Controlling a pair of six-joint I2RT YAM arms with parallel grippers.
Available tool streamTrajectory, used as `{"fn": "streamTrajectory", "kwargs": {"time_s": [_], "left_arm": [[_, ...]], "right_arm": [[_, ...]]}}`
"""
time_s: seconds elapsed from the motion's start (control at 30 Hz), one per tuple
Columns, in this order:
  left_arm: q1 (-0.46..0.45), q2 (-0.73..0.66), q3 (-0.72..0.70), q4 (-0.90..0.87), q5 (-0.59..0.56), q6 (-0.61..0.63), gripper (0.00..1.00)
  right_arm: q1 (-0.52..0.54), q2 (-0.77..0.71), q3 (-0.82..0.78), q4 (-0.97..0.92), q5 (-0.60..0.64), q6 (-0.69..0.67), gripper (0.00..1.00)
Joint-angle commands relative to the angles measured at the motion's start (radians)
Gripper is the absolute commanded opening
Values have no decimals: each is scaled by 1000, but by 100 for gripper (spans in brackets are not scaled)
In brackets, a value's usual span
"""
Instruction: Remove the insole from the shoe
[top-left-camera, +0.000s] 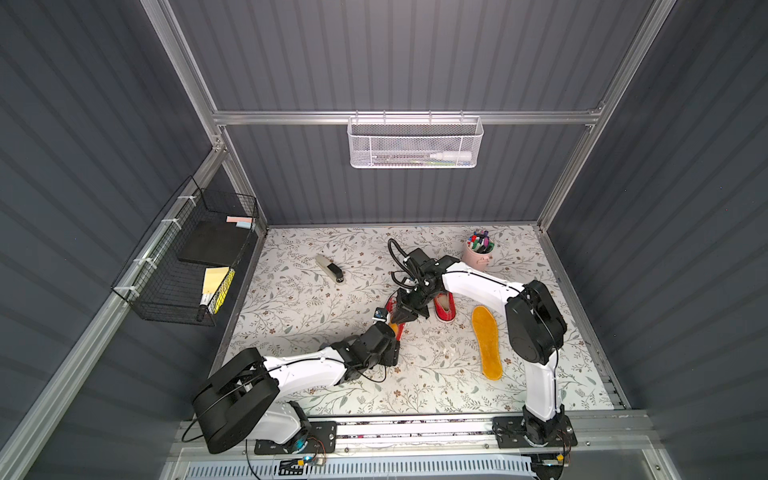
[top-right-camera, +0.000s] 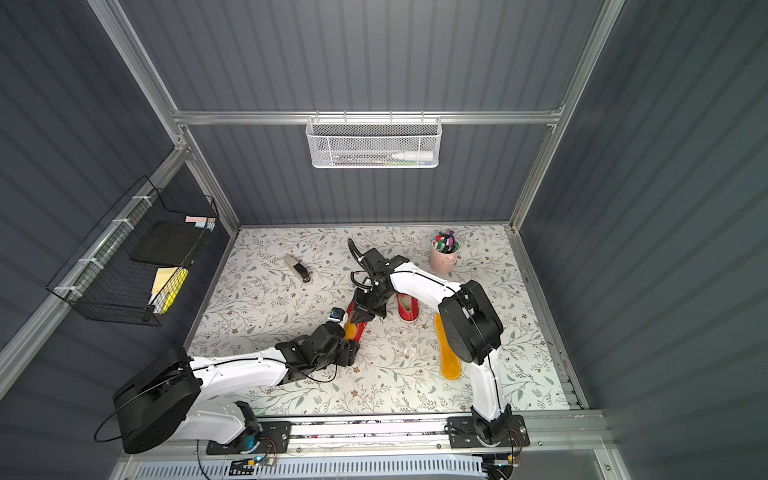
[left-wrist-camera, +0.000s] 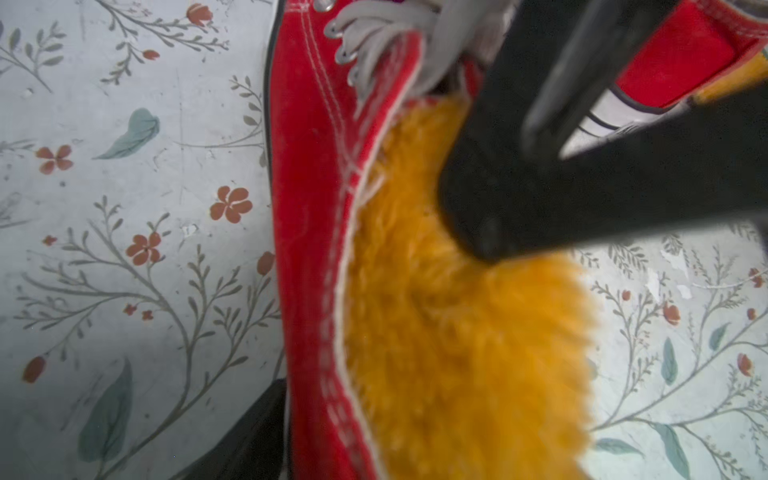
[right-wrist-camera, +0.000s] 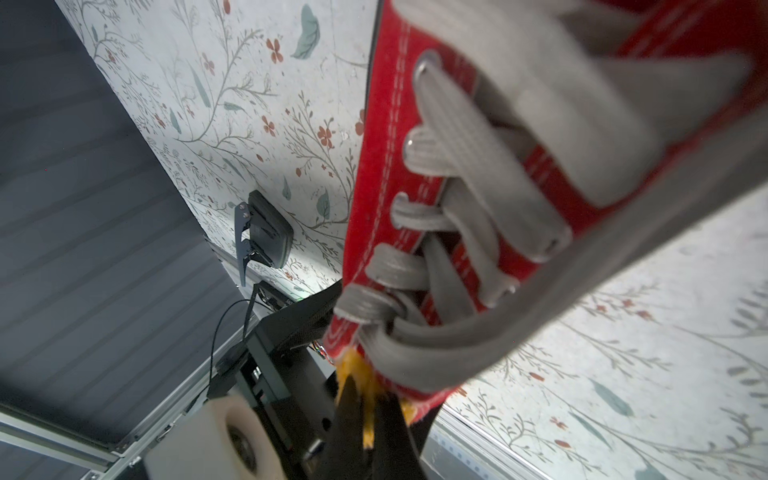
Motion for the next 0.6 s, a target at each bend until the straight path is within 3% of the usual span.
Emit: {"fn": "streamTrajectory", "kwargs": {"time_s": [0.0, 0.33, 0.47, 0.57], "left_arm": [[-14, 2, -36, -10, -33, 20, 69], [-17, -33, -84, -3, -60, -1, 65], [-17, -22, -63, 29, -54, -37, 63], [-18, 7, -40, 57, -47, -76, 62]], "right_arm": [[-27, 7, 90, -75, -109, -23, 0], [-97, 122, 319, -472, -156, -326, 0], [-76, 116, 250, -428, -127, -344, 0], [-68, 64, 141, -305, -119, -292, 18]]}}
